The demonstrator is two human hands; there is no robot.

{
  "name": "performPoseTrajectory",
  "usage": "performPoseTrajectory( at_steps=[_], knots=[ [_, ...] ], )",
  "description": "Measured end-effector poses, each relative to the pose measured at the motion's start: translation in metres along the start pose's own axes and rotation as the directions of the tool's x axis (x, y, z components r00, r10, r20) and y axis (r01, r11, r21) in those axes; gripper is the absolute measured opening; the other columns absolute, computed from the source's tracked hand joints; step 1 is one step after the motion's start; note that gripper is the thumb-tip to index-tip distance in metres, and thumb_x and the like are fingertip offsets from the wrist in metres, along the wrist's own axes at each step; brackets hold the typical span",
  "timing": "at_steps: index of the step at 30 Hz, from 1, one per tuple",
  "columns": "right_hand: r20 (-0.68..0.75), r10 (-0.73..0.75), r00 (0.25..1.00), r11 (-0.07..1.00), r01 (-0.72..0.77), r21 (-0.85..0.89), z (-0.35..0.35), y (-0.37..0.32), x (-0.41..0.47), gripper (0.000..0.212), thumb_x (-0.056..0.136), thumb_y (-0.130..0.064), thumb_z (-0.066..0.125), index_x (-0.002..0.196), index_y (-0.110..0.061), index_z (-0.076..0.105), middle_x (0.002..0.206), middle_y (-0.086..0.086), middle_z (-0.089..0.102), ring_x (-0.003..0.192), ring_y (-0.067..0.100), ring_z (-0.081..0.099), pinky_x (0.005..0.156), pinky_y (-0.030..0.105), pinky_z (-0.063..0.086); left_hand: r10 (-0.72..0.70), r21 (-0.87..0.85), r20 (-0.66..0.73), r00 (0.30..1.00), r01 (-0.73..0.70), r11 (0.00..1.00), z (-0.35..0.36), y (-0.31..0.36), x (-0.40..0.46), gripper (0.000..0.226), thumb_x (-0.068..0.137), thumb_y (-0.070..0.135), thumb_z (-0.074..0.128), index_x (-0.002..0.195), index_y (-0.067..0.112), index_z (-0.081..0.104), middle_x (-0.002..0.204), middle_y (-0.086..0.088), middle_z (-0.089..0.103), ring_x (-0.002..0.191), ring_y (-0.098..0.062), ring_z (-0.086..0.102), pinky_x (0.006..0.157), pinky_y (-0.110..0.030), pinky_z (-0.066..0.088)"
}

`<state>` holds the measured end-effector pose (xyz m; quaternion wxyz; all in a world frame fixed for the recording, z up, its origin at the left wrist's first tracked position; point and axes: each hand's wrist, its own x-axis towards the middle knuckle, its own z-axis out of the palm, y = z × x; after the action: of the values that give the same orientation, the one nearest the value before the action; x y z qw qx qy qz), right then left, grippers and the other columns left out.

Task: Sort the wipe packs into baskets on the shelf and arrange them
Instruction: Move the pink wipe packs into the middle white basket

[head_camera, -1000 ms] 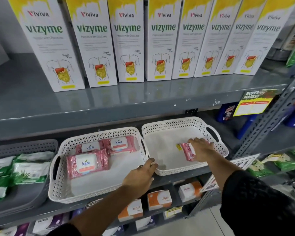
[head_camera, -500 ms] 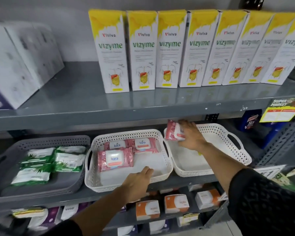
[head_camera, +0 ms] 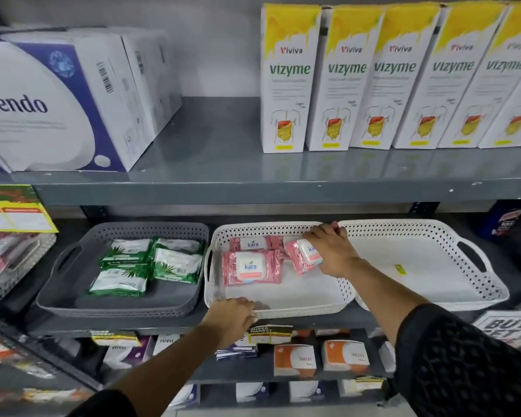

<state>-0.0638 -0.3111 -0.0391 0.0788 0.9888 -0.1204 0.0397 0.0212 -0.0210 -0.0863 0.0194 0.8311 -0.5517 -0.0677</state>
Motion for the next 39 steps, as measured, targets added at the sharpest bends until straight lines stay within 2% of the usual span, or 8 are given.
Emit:
performPoseTrajectory(
  at_steps=[3, 7, 14, 19, 22, 26, 32, 39],
  knots=[
    [-0.022, 0.036, 0.999, 0.997, -0.035, 0.071, 0.003, -0.008, 0.002, 0.08, 0.067, -0.016, 0.076, 0.139, -0.023, 0.041, 0.134, 0.001, 0.047, 0.127, 0.024, 0.038, 0.103, 0.045, 0.031, 0.003, -0.026, -0.004, 1.0, -0.003, 1.0, 0.0, 0.0, 0.0, 0.038, 0.099, 0.042, 0.033, 0.13, 0.026, 0.047, 0.111, 0.0, 0.063, 0.097, -0.02, 0.061, 0.083, -0.038, 0.049],
    [0.036, 0.088, 0.995, 0.995, -0.09, 0.051, 0.019, -0.02, 0.0, 0.088, 0.066, -0.035, 0.083, 0.139, -0.026, 0.036, 0.138, 0.0, 0.044, 0.129, 0.023, 0.037, 0.106, 0.048, 0.033, 0.0, -0.057, -0.006, 1.0, 0.0, 0.998, -0.006, 0.004, -0.001, 0.033, 0.099, 0.041, 0.036, 0.124, 0.023, 0.049, 0.109, -0.001, 0.063, 0.096, -0.02, 0.061, 0.087, -0.038, 0.049],
    [0.134, 0.135, 0.982, 0.968, -0.16, 0.196, 0.035, -0.025, 0.001, 0.11, 0.056, -0.044, 0.089, 0.145, -0.028, 0.026, 0.151, 0.004, 0.026, 0.142, 0.026, 0.02, 0.118, 0.053, 0.015, -0.004, -0.098, -0.034, 0.999, 0.001, 0.995, -0.019, 0.011, -0.004, 0.026, 0.099, 0.036, 0.043, 0.121, 0.024, 0.05, 0.105, -0.003, 0.064, 0.09, -0.02, 0.062, 0.078, -0.033, 0.049],
    [0.119, 0.13, 0.984, 0.958, -0.156, 0.242, 0.036, -0.014, -0.003, 0.119, 0.05, -0.055, 0.087, 0.147, -0.033, 0.022, 0.153, -0.001, 0.027, 0.143, 0.022, 0.021, 0.119, 0.052, 0.007, -0.01, -0.087, -0.026, 1.0, 0.008, 0.996, -0.017, 0.01, -0.003, 0.026, 0.098, 0.038, 0.043, 0.118, 0.022, 0.051, 0.103, -0.002, 0.065, 0.087, -0.019, 0.062, 0.076, -0.032, 0.051],
    [0.109, 0.139, 0.984, 0.943, -0.165, 0.288, 0.033, -0.013, -0.004, 0.101, 0.061, -0.056, 0.079, 0.145, -0.035, 0.028, 0.152, -0.005, 0.03, 0.143, 0.019, 0.023, 0.12, 0.051, 0.006, 0.0, -0.09, -0.025, 1.0, -0.002, 0.996, -0.016, 0.009, -0.004, 0.026, 0.099, 0.037, 0.042, 0.12, 0.024, 0.05, 0.102, -0.001, 0.064, 0.086, -0.018, 0.062, 0.076, -0.031, 0.051],
    [0.038, 0.243, 0.969, 0.851, -0.232, 0.471, 0.026, -0.02, 0.004, 0.053, 0.091, -0.033, 0.054, 0.143, -0.029, 0.042, 0.151, -0.005, 0.038, 0.143, 0.017, 0.027, 0.118, 0.046, 0.013, -0.001, -0.068, -0.026, 1.0, -0.001, 0.998, -0.017, 0.009, -0.004, 0.027, 0.099, 0.037, 0.041, 0.119, 0.021, 0.05, 0.1, -0.003, 0.063, 0.087, -0.019, 0.061, 0.075, -0.032, 0.051],
    [0.185, 0.207, 0.961, 0.937, -0.249, 0.244, 0.044, -0.04, 0.017, 0.058, 0.102, -0.047, 0.012, 0.155, -0.024, 0.012, 0.164, -0.005, 0.006, 0.15, 0.019, -0.004, 0.118, 0.057, -0.002, -0.026, -0.06, -0.024, 0.999, 0.025, 0.998, -0.013, 0.007, -0.002, 0.025, 0.097, 0.038, 0.043, 0.107, 0.017, 0.053, 0.097, -0.002, 0.063, 0.082, -0.018, 0.061, 0.074, -0.033, 0.052],
    [0.287, 0.191, 0.939, 0.943, -0.257, 0.213, 0.049, -0.044, 0.015, 0.058, 0.102, -0.046, 0.01, 0.155, -0.024, -0.004, 0.163, -0.002, -0.01, 0.149, 0.018, -0.012, 0.118, 0.055, -0.007, -0.026, -0.041, -0.038, 0.999, 0.025, 0.999, -0.011, 0.007, -0.002, 0.024, 0.097, 0.037, 0.043, 0.108, 0.018, 0.053, 0.099, -0.002, 0.063, 0.083, -0.02, 0.062, 0.074, -0.035, 0.052]
  ],
)
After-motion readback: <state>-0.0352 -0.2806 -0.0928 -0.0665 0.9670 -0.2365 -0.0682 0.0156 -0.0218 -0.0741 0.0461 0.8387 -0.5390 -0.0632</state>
